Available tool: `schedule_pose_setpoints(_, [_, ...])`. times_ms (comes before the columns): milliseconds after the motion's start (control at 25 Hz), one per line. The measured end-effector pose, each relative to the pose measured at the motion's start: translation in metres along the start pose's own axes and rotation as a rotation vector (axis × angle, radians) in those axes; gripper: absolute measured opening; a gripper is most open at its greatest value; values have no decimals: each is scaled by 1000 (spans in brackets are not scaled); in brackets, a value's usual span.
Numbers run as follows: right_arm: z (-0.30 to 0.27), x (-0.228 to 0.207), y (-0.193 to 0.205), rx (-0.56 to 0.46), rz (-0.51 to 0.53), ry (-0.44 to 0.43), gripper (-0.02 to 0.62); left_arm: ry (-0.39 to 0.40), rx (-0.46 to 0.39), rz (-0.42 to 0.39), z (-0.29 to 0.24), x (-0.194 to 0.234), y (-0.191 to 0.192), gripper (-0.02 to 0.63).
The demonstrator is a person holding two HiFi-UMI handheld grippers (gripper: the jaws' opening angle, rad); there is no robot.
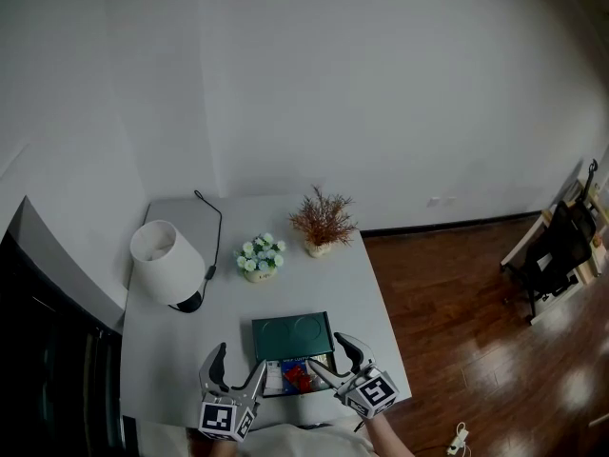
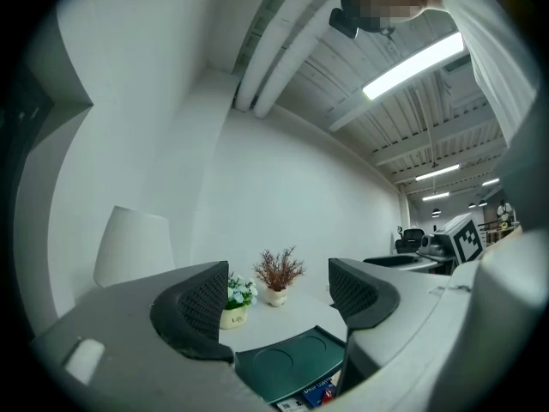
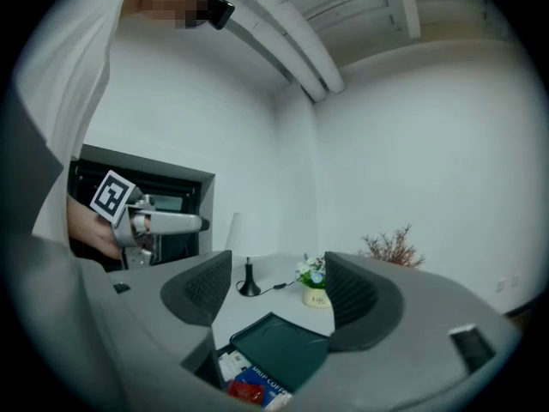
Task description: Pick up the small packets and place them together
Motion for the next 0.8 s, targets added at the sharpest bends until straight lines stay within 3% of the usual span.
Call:
schedule_pose_setpoints(120, [-9, 4, 40, 250, 6, -200, 331, -2, 7, 7, -2, 2, 2, 350])
schedule_pose_setpoints(320, [-23, 22, 118, 750, 160, -573, 325, 6, 44, -1, -3, 1, 5, 350])
schedule_pose_setpoints(400, [-28, 21, 144, 884, 191, -629, 237, 10, 62, 6, -2, 0, 9, 350])
schedule_pose_setpoints(440, [-30, 18, 157, 934, 206, -645, 229, 12, 73, 9, -1, 0, 10, 350])
schedule_pose_setpoints(800, [-46, 17, 226, 1241, 382, -732, 227, -14, 121, 27, 14, 7, 18, 350])
Point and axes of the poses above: the fingertips, and each gripper's own axes: z backward along the fingers, x to its left, y out of its underside, the point moved 7 cm from there along z, backward along the fingers, and after that the axes turned 1 degree about -x, right-handed, at the moved point
